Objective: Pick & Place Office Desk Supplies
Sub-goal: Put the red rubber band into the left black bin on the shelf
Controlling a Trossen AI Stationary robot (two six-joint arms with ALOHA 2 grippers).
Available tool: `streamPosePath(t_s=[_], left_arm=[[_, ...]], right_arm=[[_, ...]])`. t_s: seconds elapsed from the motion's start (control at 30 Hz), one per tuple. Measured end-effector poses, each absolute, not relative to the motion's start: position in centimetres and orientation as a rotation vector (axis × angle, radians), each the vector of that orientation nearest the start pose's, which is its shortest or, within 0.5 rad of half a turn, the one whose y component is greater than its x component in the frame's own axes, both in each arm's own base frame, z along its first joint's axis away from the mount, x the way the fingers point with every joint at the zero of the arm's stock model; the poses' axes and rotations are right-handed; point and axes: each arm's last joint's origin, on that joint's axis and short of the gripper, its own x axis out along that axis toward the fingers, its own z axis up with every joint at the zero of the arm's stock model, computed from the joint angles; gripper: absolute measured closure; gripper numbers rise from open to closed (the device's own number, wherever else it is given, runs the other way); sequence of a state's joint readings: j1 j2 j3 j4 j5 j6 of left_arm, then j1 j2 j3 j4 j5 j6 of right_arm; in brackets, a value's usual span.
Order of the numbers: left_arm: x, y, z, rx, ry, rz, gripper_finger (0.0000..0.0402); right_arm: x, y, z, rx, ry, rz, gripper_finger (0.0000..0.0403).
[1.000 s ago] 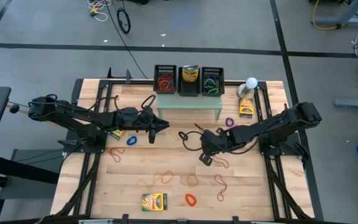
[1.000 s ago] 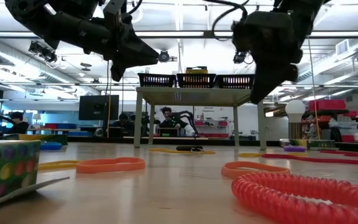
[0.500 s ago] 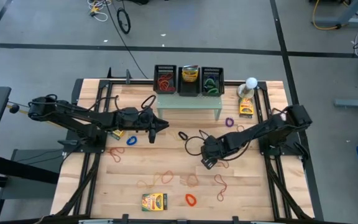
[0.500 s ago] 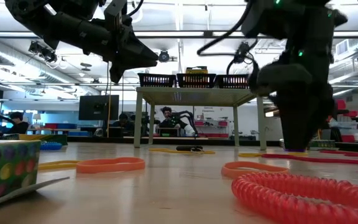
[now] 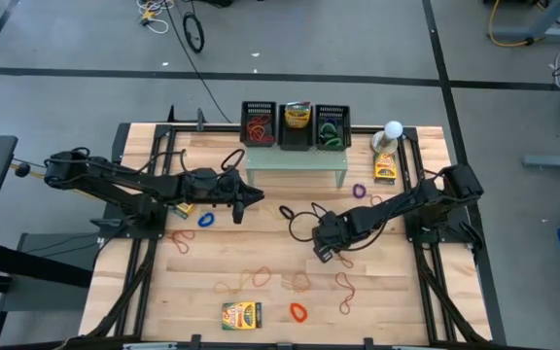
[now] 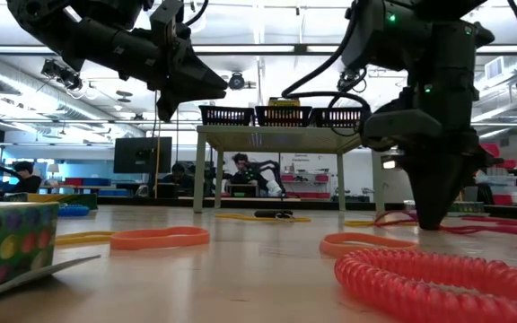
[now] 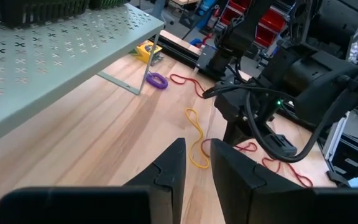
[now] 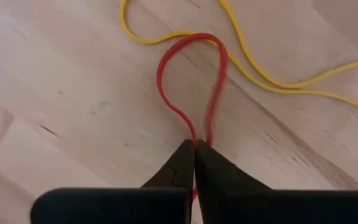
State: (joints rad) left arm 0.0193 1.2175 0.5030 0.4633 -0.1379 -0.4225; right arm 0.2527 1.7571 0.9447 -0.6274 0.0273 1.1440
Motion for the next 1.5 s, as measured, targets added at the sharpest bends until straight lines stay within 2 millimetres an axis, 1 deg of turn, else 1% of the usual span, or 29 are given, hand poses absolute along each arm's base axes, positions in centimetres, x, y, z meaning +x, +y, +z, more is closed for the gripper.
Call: streamPosePath(t_s=[0.13,0.2,0.37,0.47,0.57,0.7,0.83,0.93,1.07,1.13,1.23,1.37,1.43,1.5], left_arm=[[24.6,0.9,21.2,-0.404,0.213,0.21,0.0321],[24.6,0.9,21.2,-0.404,0.213,0.21,0.0321],[24.7,0.8,21.3,-0.407,0.208,0.193,0.0321],[24.7,0.8,21.4,-0.413,0.197,0.172,0.0321],[24.9,0.7,21.8,-0.407,0.188,0.146,0.0321],[25.4,0.6,23.0,-0.346,0.175,0.103,0.0321],[25.8,0.5,24.0,-0.269,0.161,0.056,0.0321],[26.4,0.4,23.9,-0.262,0.185,0.02,0.0321],[28.0,0.3,23.2,-0.279,0.248,-0.025,0.0316],[29.0,0.3,23.0,-0.281,0.264,-0.033,0.0303],[30.4,0.3,23.2,-0.278,0.261,-0.034,0.0272],[31.4,0.3,23.4,-0.243,0.26,-0.051,0.0228],[31.4,0.3,23.5,-0.224,0.262,-0.066,0.0219],[31.5,0.3,23.6,-0.205,0.255,-0.073,0.0222]], right_arm=[[28.3,7.2,13.7,0.713,1.311,-0.609,0.0395],[28.5,7.2,14.3,0.71,1.26,-0.578,0.0398],[28.9,7.3,16.9,0.705,1.12,-0.451,0.04],[29.4,7.4,19.0,0.684,0.982,-0.341,0.0401],[29.8,7.2,20.6,0.671,0.872,-0.275,0.0401],[30.6,6.5,22.1,0.64,0.723,-0.215,0.0402],[31.3,5.9,23.2,0.585,0.651,-0.185,0.0402],[31.9,5.7,24.4,0.519,0.601,-0.173,0.0402],[32.4,5.2,25.6,0.474,0.567,-0.165,0.0403],[32.5,5.0,25.8,0.467,0.558,-0.166,0.0403],[32.5,4.9,25.8,0.456,0.559,-0.167,0.0403],[32.5,4.9,25.8,0.45,0.559,-0.164,0.0403],[32.5,4.9,25.8,0.447,0.559,-0.164,0.0403],[32.5,4.9,25.8,0.444,0.559,-0.164,0.0403]])
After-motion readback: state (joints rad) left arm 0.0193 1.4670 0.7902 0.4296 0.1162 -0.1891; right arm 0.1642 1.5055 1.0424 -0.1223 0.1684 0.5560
